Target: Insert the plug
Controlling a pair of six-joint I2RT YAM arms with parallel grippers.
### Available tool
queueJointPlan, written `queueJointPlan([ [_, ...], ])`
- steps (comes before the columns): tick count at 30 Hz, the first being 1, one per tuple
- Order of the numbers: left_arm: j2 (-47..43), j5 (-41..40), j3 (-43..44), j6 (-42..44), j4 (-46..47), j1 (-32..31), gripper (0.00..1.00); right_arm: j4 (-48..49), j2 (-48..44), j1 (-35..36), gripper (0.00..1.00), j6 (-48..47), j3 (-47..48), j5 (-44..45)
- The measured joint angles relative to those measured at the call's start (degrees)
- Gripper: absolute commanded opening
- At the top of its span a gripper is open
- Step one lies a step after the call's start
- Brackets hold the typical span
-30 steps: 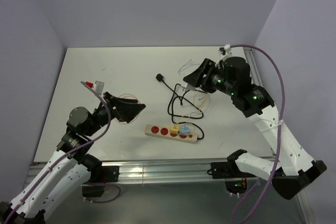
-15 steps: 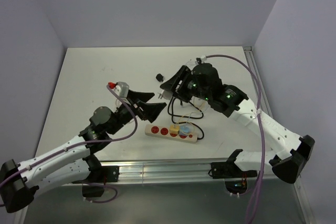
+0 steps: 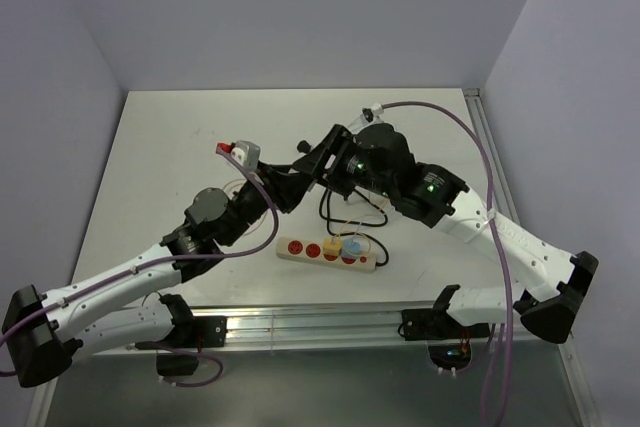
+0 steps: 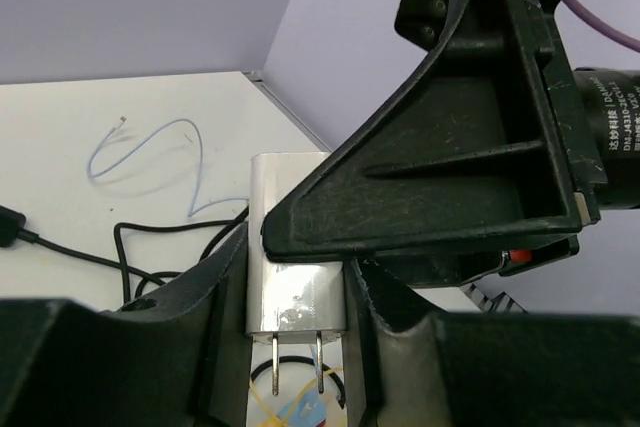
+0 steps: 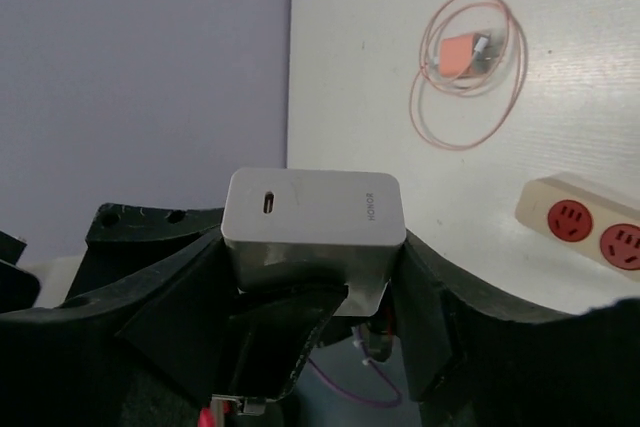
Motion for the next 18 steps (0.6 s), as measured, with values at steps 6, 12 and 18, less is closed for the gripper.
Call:
queueJointPlan([
  [6,-5.84,4.98,-2.16,-0.57,-3.87,0.04,0.0,-5.29,0.85,0.26,1.0,-12.85,7.56,1.09],
  [12,-14.67,15.8,-3.56,-0.92,-10.49,0.76,0.0,-3.56,-3.34,-2.6,1.0,-29.9,5.18,-9.84],
  [18,-18.34,32.41,-2.75,-7.56,-13.22,5.64,0.0,-2.32,-9.55,-4.63,1.0,-43.3,-1.81,-29.97],
])
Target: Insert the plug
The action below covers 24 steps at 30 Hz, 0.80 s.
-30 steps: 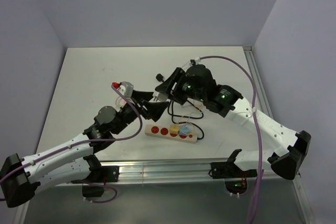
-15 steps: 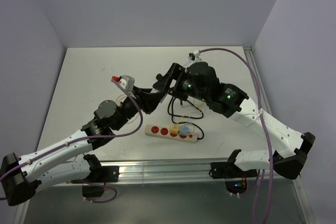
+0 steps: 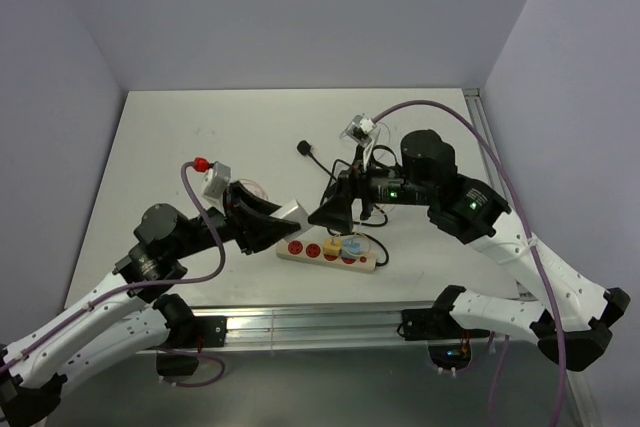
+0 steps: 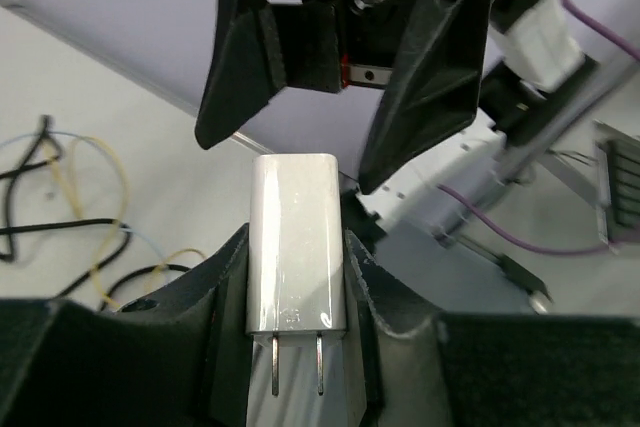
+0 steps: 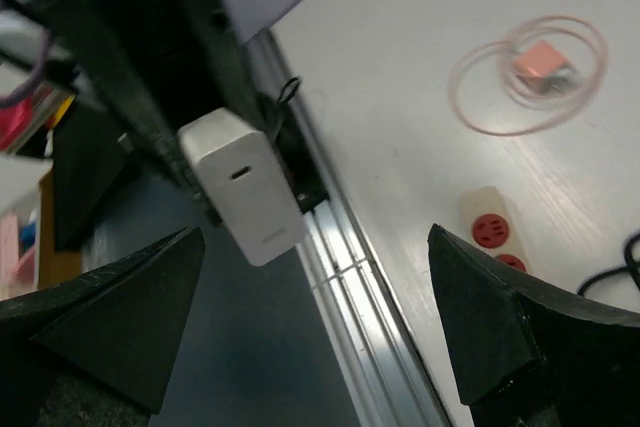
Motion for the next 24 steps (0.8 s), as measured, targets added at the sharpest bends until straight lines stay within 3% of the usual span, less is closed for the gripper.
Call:
queueJointPlan([
  [4,1.81,12.0,0.07,-6.4,3.21,1.95,0.0,4.0,-2.38,0.22,0.94,-3.13,-0.79,-12.83],
  [7,3.61,17.29,0.04,-10.75,5.97,2.1,0.0,7.91,-3.26,0.72,0.81,-3.23,-1.05,-18.86],
  [15,3.93,21.33,0.04,-15.1,10.58,2.16,0.0,9.62,0.98,3.32,0.68,-3.5,-0.81,-22.08],
  [16,4.15,21.55,0.04,-15.39,11.04,2.16,0.0,9.64,1.77,3.65,0.61,-3.39,-0.81,-21.62],
  [17,4.35,21.64,0.04,-15.52,11.23,2.16,0.0,9.68,2.34,3.91,0.36,-3.08,-0.81,-21.4],
  [19,4.81,22.08,-0.09,-15.5,10.64,2.75,0.0,9.79,2.78,5.03,0.05,-1.95,-0.66,-21.31],
  [20,4.9,22.45,-0.11,-15.47,10.97,2.89,0.0,9.29,2.75,5.05,0.0,-0.83,-0.63,-20.87],
  [22,4.76,22.43,-0.11,-15.52,11.06,2.99,0.02,9.25,3.17,5.38,0.0,0.59,-0.15,-20.39],
  [24,4.33,22.05,-0.09,-15.26,10.01,3.21,0.21,9.14,3.67,5.7,0.0,1.31,0.28,-20.15],
])
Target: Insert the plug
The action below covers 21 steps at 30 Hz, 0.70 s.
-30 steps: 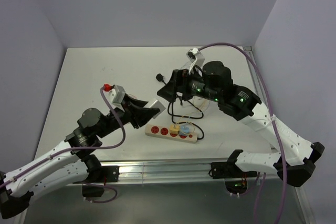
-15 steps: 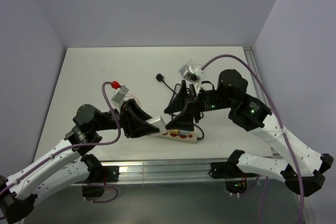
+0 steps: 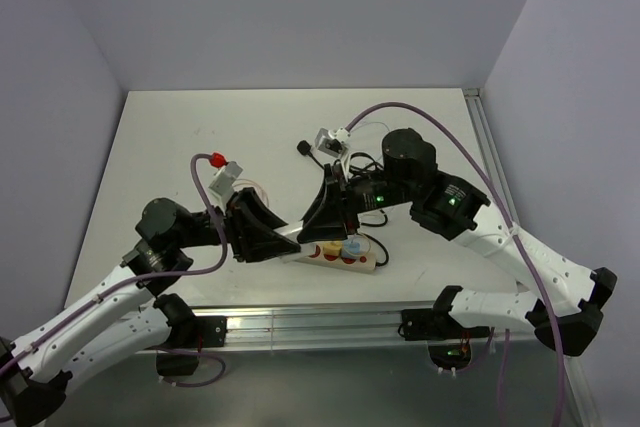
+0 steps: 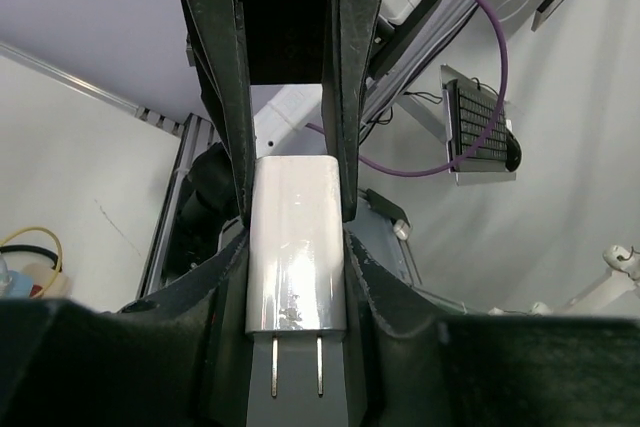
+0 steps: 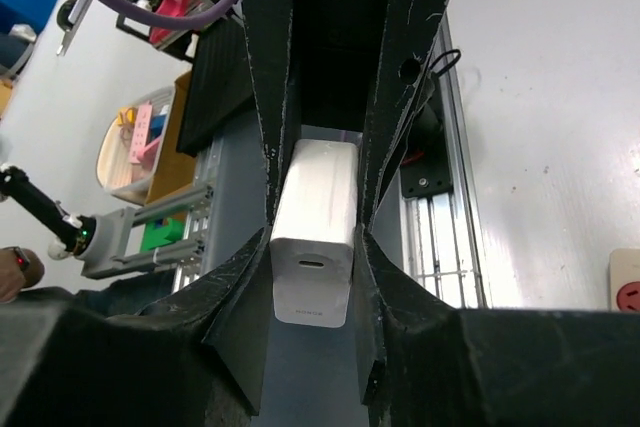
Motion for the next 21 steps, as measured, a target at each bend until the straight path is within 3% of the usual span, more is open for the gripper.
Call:
queueJointPlan([
  [1,-0.42,-0.26,0.07,0.22,-1.18,0.02,0.35,0.0,0.22,0.13,0.0,0.35,0.02,0.13],
  [2,-1.07,-0.81,0.15,0.66,-2.6,0.0,0.65,-0.04,0.35,0.35,0.0,0.52,0.02,0.37],
  [3,-1.68,-1.64,0.26,1.42,-3.82,-0.04,0.8,0.0,0.39,0.61,0.0,0.79,0.02,0.83],
  [4,-2.43,-2.8,0.68,2.12,-5.18,-0.26,0.83,0.28,0.61,1.16,0.0,0.98,0.02,2.34],
  [6,-3.82,-5.66,1.09,3.23,-7.89,-0.61,0.82,-0.07,0.83,1.92,0.0,1.49,0.0,4.28],
  [11,-12.24,-13.79,0.92,6.25,-13.88,-0.59,0.58,0.48,0.81,2.21,0.0,3.15,-0.07,6.25],
  [13,-13.88,-15.26,0.72,6.64,-14.49,-0.59,0.58,1.31,0.66,2.71,0.0,4.07,-0.07,6.16],
  [15,-13.88,-15.63,0.72,6.95,-14.62,-0.61,0.66,1.33,0.46,2.75,0.0,4.92,-0.07,6.34],
  [19,-11.8,-15.5,0.72,6.93,-14.49,-0.59,0.59,1.55,0.5,2.64,0.0,6.27,-0.09,6.86],
  [21,-10.54,-14.99,0.72,6.91,-14.34,-0.61,0.62,1.81,0.5,2.64,0.0,6.67,-0.09,6.93],
])
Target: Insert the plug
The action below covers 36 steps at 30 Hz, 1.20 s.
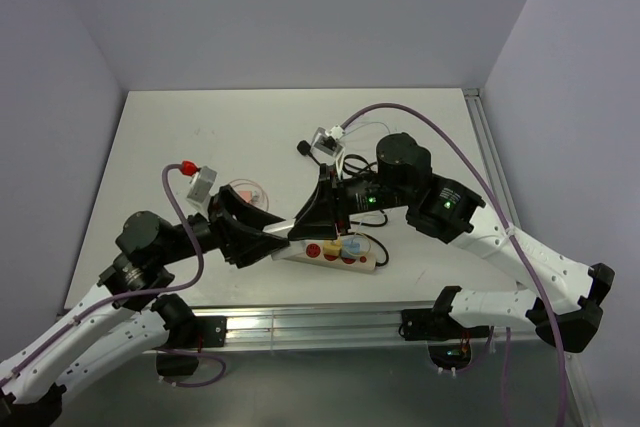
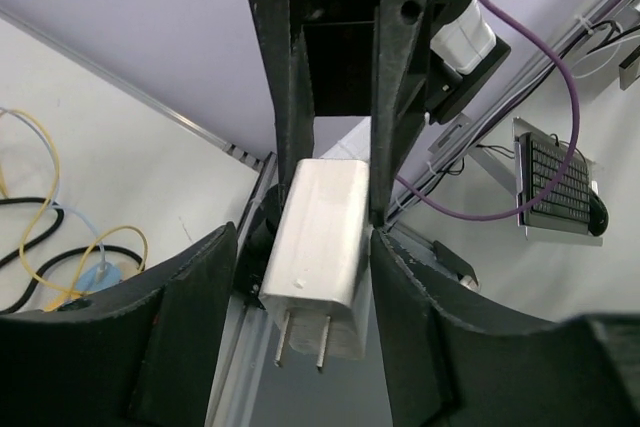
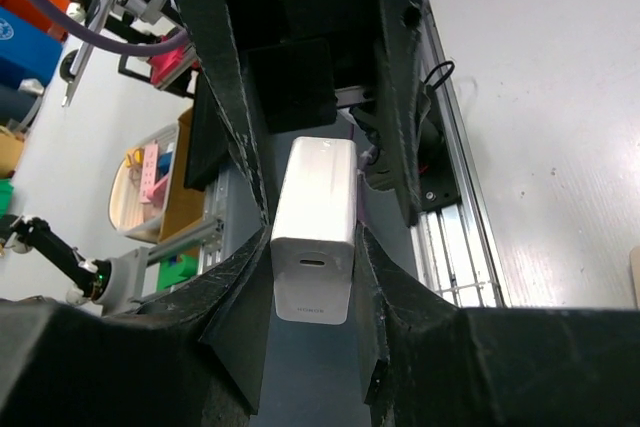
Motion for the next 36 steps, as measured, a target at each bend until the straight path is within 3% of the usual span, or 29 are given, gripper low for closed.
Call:
queueJointPlan([
  [2,1.01,0.7,0.0,-0.17,0.0,0.02,0.57,0.26,0.0,0.0,0.0,0.28,0.0,0.0],
  [3,1.22,1.03,0.0,-0.42,0.22,0.0,0.47,0.22,0.0,0.0,0.0,0.28,0.0,0.07],
  [4,1.36,1.29,0.0,-0.81,0.48,0.0,0.12,0.15,0.0,0.02,0.0,0.24,0.0,0.2],
  [5,1.33,1.68,-0.04,-0.94,1.16,-0.02,0.01,0.07,0.0,-0.02,0.0,0.33,0.0,0.55],
  [6,1.22,2.38,-0.2,-2.1,1.77,-0.04,0.0,0.39,0.0,0.0,0.17,-0.81,0.0,0.07],
  [9,1.01,3.17,-0.59,-3.74,3.37,-0.07,0.0,0.55,-0.22,0.15,0.99,-2.19,0.11,0.0],
  [14,2.32,6.8,-1.46,-8.59,4.7,0.7,0.0,-2.49,-0.9,0.28,1.0,-6.32,0.59,5.62],
  [19,4.02,11.8,-3.45,-19.32,11.04,4.92,0.0,-4.72,-2.25,0.26,1.0,-10.23,1.53,9.01],
  [23,4.66,14.6,-5.07,-28.44,16.33,7.63,0.0,-4.83,-2.36,0.81,0.93,-13.75,3.13,8.39],
  [28,5.03,16.2,-5.7,-37.2,19.87,8.24,0.0,-3.19,-7.58,4.87,0.88,-21.18,-1.27,6.88],
  [36,3.54,16.33,-7.45,-44.61,22.32,8.33,0.0,0.07,-11.45,12.35,0.91,-33.05,-5.62,8.11],
])
